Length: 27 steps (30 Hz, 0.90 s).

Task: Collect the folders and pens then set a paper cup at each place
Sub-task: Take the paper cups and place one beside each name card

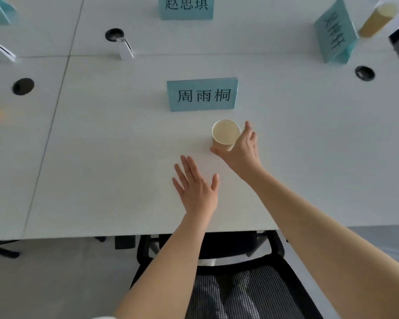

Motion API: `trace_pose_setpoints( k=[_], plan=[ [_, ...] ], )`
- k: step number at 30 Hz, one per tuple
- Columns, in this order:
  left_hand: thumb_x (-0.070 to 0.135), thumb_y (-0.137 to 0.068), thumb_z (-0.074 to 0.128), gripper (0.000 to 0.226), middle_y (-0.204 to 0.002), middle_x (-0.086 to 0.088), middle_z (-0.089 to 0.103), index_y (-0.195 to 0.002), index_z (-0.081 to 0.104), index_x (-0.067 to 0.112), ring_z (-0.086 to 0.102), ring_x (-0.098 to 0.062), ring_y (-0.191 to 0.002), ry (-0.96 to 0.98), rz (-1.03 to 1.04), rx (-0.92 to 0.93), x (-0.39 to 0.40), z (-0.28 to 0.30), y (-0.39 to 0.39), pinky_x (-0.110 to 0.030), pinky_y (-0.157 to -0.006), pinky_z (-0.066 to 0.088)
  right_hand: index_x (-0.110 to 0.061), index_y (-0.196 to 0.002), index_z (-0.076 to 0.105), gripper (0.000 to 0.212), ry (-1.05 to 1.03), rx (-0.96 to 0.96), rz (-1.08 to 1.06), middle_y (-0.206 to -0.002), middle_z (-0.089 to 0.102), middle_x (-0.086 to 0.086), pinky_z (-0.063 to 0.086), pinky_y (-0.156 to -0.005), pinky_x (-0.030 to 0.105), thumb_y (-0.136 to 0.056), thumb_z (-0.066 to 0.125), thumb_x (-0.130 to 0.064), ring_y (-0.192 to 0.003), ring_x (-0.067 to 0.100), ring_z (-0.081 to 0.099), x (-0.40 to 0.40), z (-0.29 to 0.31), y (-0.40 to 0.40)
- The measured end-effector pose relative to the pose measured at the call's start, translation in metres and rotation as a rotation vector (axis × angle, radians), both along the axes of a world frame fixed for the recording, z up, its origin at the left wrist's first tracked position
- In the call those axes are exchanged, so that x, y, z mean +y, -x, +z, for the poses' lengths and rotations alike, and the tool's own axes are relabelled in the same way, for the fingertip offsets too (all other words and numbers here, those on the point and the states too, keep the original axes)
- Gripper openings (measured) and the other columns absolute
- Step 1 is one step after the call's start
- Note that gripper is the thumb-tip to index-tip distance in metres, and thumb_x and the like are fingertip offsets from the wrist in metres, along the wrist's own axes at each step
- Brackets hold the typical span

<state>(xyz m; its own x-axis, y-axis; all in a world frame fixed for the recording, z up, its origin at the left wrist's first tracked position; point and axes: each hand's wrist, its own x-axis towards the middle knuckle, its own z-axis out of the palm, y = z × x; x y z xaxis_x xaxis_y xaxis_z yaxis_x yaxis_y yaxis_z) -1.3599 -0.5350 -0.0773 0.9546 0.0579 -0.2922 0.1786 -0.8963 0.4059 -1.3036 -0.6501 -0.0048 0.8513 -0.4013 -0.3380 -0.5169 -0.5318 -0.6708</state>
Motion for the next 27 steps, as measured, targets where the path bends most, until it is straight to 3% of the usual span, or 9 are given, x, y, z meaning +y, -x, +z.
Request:
trace_pose_setpoints(
  k=[7,12,17,23,27],
  plan=[
    [0.062,-0.093,0.029,0.092,-0.161,-0.014,-0.014,-0.152,-0.008,0.003,-0.013,-0.031,-0.149,-0.147,-0.035,0.046,-0.004,-0.027,0.002,-0.05,-0.118,-0.004,-0.015,-0.151,0.01,0.105,-0.001,-0.062,0.019,-0.148,0.028,0.01,0.032,-0.11,0.042,-0.074,0.08,-0.032,-0.137,0.03,0.032,-0.001,-0.02,-0.011],
    [0.061,-0.088,0.033,0.091,-0.16,-0.02,0.016,-0.151,0.019,-0.002,0.016,-0.038,-0.147,-0.198,-0.025,-0.008,-0.006,-0.03,0.003,-0.055,-0.115,0.017,-0.013,-0.141,0.029,0.08,0.003,-0.092,-0.016,-0.137,0.042,0.009,0.038,-0.099,0.036,-0.078,0.074,-0.03,-0.126,0.029,0.043,-0.004,-0.029,-0.011],
    [0.061,-0.085,0.025,0.091,-0.156,-0.022,0.027,-0.148,0.029,-0.004,0.027,-0.039,-0.144,-0.234,-0.021,-0.035,-0.006,-0.035,0.003,-0.057,-0.112,0.025,-0.013,-0.132,0.036,0.068,-0.026,-0.102,-0.037,-0.13,0.047,0.005,0.04,-0.089,0.034,-0.079,0.073,-0.031,-0.119,0.027,0.047,-0.009,-0.031,-0.017],
    [0.058,-0.085,0.041,0.091,-0.158,-0.022,0.022,-0.149,0.025,-0.004,0.021,-0.04,-0.145,-0.262,-0.024,-0.039,-0.01,-0.04,0.004,-0.058,-0.113,0.02,-0.016,-0.127,0.036,0.064,-0.082,-0.134,-0.077,-0.124,0.049,0.002,0.038,-0.082,0.03,-0.078,0.075,-0.03,-0.111,0.023,0.049,-0.029,-0.03,-0.019],
    [0.06,-0.087,0.029,0.09,-0.157,-0.023,0.022,-0.149,0.024,-0.006,0.021,-0.042,-0.145,-0.281,0.049,-0.042,-0.02,-0.044,0.001,-0.061,-0.112,0.019,-0.016,-0.126,0.036,0.062,-0.118,-0.136,-0.145,-0.124,0.05,0.0,0.038,-0.081,0.029,-0.078,0.074,-0.031,-0.112,0.022,0.05,-0.054,-0.033,-0.02]
  ],
)
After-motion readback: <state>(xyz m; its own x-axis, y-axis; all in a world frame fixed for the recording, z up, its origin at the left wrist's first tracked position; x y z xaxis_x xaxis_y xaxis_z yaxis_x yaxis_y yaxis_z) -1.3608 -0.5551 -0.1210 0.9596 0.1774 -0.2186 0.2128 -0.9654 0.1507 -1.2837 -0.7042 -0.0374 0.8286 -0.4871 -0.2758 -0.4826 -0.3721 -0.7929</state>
